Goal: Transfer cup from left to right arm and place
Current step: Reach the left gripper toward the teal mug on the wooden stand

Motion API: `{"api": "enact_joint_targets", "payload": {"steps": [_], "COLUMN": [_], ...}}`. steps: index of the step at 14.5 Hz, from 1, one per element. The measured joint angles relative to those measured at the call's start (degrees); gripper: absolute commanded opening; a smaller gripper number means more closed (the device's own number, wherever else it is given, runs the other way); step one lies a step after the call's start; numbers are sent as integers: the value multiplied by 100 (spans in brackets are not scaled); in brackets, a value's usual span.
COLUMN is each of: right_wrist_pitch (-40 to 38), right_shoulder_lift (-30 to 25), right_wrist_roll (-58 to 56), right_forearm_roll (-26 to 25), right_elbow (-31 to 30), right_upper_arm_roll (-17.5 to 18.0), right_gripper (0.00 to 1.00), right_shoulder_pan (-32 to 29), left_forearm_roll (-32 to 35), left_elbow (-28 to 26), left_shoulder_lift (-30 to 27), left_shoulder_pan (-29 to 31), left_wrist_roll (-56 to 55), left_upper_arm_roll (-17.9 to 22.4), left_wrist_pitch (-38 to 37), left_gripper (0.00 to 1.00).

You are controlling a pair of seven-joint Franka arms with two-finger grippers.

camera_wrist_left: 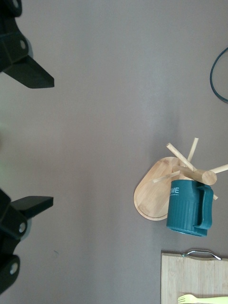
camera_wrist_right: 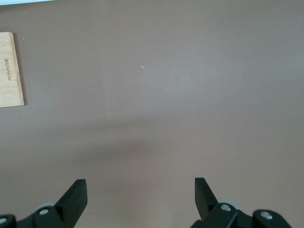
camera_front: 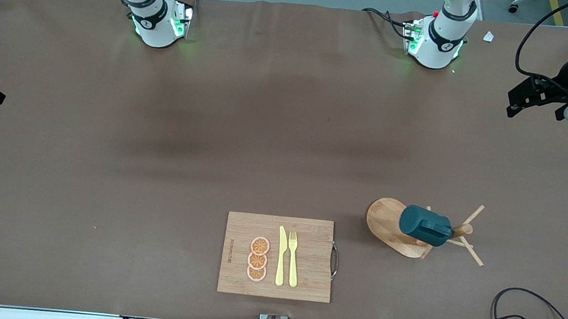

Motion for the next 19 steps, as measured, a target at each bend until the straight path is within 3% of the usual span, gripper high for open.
{"api": "enact_joint_targets", "payload": {"steps": [7,11,16,19], "right_wrist_pitch": [0,0,0,-1], "right_shoulder_lift": [0,0,0,0], "right_wrist_roll": [0,0,0,0], "right_forearm_roll": [0,0,0,0], "right_elbow": [4,6,8,9], "right_upper_arm_roll": [0,0,1,1], "right_gripper": [100,100,100,100], "right_shoulder_pan": [0,0,0,0], "left_forearm_roll": [0,-40,-276,-276], "left_elbow": [116,136,686,930], "left_shoulder_lift": [176,498,1346,1963], "left_shoulder_pan": [6,7,-50,-211], "left_wrist_roll": [-4,-93,-1882,-3196], "left_upper_arm_roll": [7,8,-45,-75], "left_wrist_pitch": [17,522,812,1438], "left_gripper": [100,100,100,100]}}
